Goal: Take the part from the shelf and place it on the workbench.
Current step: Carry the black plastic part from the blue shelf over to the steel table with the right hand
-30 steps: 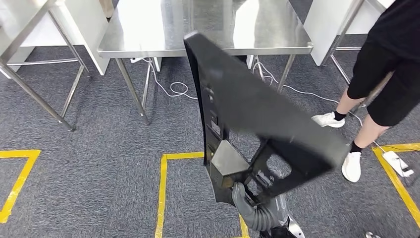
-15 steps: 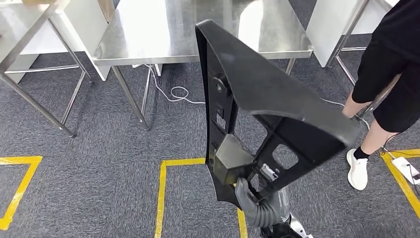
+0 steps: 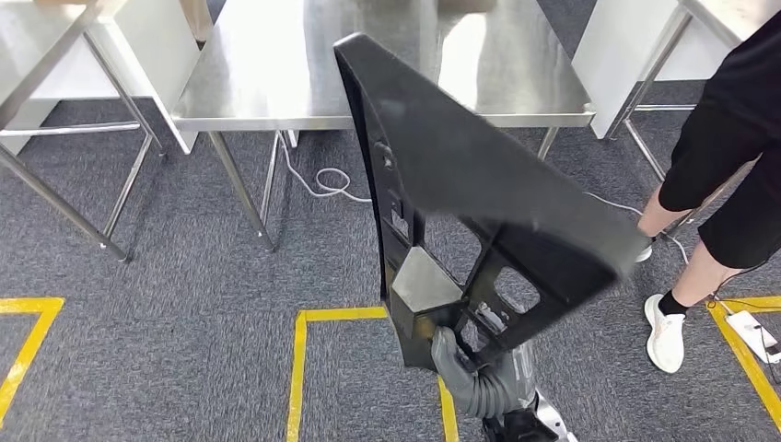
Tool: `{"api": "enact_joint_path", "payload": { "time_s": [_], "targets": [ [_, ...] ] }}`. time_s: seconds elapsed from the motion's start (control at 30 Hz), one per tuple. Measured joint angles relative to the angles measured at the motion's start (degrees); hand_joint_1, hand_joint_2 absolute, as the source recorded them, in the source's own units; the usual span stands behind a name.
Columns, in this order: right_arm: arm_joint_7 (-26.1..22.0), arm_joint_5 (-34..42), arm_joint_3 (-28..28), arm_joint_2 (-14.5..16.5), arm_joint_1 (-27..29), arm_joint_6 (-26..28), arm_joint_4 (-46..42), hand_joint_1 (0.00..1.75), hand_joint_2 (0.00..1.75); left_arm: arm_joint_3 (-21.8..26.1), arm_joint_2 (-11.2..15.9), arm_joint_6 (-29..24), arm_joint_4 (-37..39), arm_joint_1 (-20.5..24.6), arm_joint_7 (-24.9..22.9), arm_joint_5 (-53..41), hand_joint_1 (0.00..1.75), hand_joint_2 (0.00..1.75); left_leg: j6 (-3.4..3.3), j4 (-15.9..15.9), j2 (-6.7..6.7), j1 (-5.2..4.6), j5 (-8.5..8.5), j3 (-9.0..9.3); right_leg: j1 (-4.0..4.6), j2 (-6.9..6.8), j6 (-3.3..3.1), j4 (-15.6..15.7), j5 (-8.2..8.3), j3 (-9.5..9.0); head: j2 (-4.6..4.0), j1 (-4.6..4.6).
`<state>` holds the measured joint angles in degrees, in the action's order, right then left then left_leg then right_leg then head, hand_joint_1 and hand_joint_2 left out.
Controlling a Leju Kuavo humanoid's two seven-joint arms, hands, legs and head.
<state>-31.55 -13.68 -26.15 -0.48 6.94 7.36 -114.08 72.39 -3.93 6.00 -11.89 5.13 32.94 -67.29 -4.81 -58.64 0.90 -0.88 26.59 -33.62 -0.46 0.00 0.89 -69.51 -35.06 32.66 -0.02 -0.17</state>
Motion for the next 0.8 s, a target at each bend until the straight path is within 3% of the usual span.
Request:
{"api": "enact_joint_path", "payload": {
  "time_s": [0.07, 0.1, 0.13, 0.2, 0.27, 0.33, 0.37, 0.4, 0.47, 0.53, 0.6, 0.63, 0.67, 0.73, 0.8],
  "targets": [
    [0.1, 0.0, 0.0, 0.0, 0.1, 0.1, 0.0, 1.75, 1.75, 0.0, 0.0, 0.0, 0.0, 0.0, 0.0, 0.0, 0.00, 1.75, -0.02, 0.0, 0.10, -0.03, 0.50, 0.44, -0.18, 0.01, -0.04, -4.8, -2.04, 4.16, 0.00, 0.12],
    [0.2, 0.0, 0.0, 0.0, 0.2, 0.1, 0.0, 1.75, 1.75, 0.0, 0.0, 0.0, 0.0, 0.0, 0.0, 0.0, 0.00, 1.75, 0.09, -0.1, 0.20, -0.03, 0.89, 0.79, -0.25, 0.01, 0.35, -4.9, -1.95, 5.30, 0.00, 0.15],
    [0.2, 0.0, 0.0, -0.1, 0.2, 0.1, 0.0, 1.75, 1.75, 0.0, 0.0, 0.0, 0.0, 0.0, 0.0, 0.0, 0.00, 1.75, 0.23, -0.1, 0.31, -0.03, 1.32, 1.29, -0.31, 0.01, 0.96, -3.2, -0.80, 5.44, 0.00, 0.20],
    [0.3, 0.0, 0.0, -0.1, 0.2, 0.1, 0.0, 1.75, 1.75, 0.0, -0.1, 0.1, 0.0, 0.0, 0.0, 0.0, 0.00, 1.75, 0.63, -0.2, 0.51, -0.05, 2.40, 2.59, -0.43, -0.04, 2.31, 3.7, 4.03, 4.03, 0.00, 0.27],
    [0.5, 0.0, 0.0, -0.1, 0.2, 0.2, 0.0, 1.75, 1.75, 0.0, -0.1, 0.1, 0.0, 0.0, 0.0, 0.0, 0.00, 1.75, 1.23, -0.2, 0.62, -0.15, 3.47, 3.41, -0.29, -0.17, 1.92, 8.7, 7.37, 2.66, 0.00, 0.26],
    [0.6, 0.0, 0.0, 0.0, 0.2, 0.3, 0.0, 1.75, 1.75, -0.1, -0.1, 0.1, 0.0, 0.0, -0.1, -0.1, 0.00, 1.75, 1.87, -0.6, 0.57, -0.09, 3.83, 3.65, -0.13, -0.14, 0.33, 9.9, 7.82, 1.98, 0.00, 0.20],
    [0.7, 0.0, 0.0, 0.0, 0.2, 0.3, -0.1, 1.75, 1.75, -0.1, -0.1, 0.1, 0.0, 0.0, -0.1, -0.1, 0.00, 1.75, 2.11, -1.2, 0.45, 0.01, 3.78, 3.55, -0.24, -0.04, -0.15, 10.2, 7.98, 1.35, 0.00, 0.19],
    [0.7, 0.0, 0.1, 0.1, 0.2, 0.3, -0.1, 1.75, 1.75, -0.1, -0.1, 0.1, 0.0, 0.0, -0.2, -0.1, 0.00, 1.75, 2.41, -2.6, 0.30, 0.12, 3.42, 3.03, -0.47, -0.02, -0.56, 10.5, 7.87, 0.69, 0.00, 0.14],
    [0.7, 0.0, 0.0, 0.3, 0.0, 0.3, -0.1, 1.75, 1.75, -0.2, -0.2, 0.1, 0.0, 0.1, -0.2, 0.0, 0.00, 1.75, 3.22, -7.6, 0.01, 0.55, 3.16, -0.06, -0.86, -0.07, -1.20, 11.0, 7.42, -0.78, 0.01, -0.05],
    [0.7, 0.2, 0.0, 0.4, -0.2, 0.1, -0.1, 1.75, 1.75, -0.2, -0.3, 0.0, 0.0, 0.2, -0.3, 0.0, 0.00, 1.75, 4.20, -13.3, -0.22, 1.23, 4.99, -4.78, -0.99, -0.07, -1.56, 11.2, 6.63, -1.67, 0.01, -0.16],
    [0.8, 0.3, 0.0, 0.4, -0.2, -0.2, 0.1, 1.75, 1.75, -0.2, -0.3, -0.1, 0.0, 0.1, -0.4, 0.1, 0.00, 1.75, 5.03, -15.2, -0.49, 1.86, 7.39, -8.17, -1.26, 0.03, -1.38, 11.2, 5.61, -2.76, 0.00, -0.18],
    [0.8, 0.3, -0.1, 0.5, -0.2, -0.3, 0.2, 1.75, 1.75, -0.2, -0.3, -0.2, 0.0, 0.1, -0.5, 0.2, 0.00, 1.75, 5.40, -13.9, -0.64, 2.15, 7.22, -8.71, -1.48, 0.07, -1.16, 11.2, 5.00, -3.53, 0.00, -0.19],
    [0.9, 0.4, -0.1, 0.5, -0.3, -0.3, 0.2, 1.75, 1.75, -0.2, -0.3, -0.3, 0.0, 0.0, -0.5, 0.4, 0.00, 1.75, 5.73, -11.3, -0.78, 2.46, 5.64, -8.49, -1.72, 0.07, -0.87, 11.2, 4.34, -4.30, 0.00, -0.20],
    [0.9, 0.4, -0.1, 0.5, -0.4, -0.4, 0.4, 1.75, 1.75, -0.2, -0.3, -0.4, 0.1, 0.0, -0.5, 0.6, 0.00, 1.75, 6.11, -5.1, -1.43, 2.91, 0.08, -7.12, -1.93, 0.03, -0.09, 11.2, 2.93, -5.80, 0.00, -0.33],
    [0.9, 0.4, -0.2, 0.7, -0.6, -0.5, 0.5, 1.75, 1.75, -0.2, -0.4, -0.5, 0.1, 0.0, -0.5, 0.8, 0.00, 1.75, 5.67, -2.2, -2.01, 2.80, -2.54, -6.17, -1.64, -0.07, 0.97, 11.5, 1.94, -7.07, 0.00, -0.46]
  ]
}}
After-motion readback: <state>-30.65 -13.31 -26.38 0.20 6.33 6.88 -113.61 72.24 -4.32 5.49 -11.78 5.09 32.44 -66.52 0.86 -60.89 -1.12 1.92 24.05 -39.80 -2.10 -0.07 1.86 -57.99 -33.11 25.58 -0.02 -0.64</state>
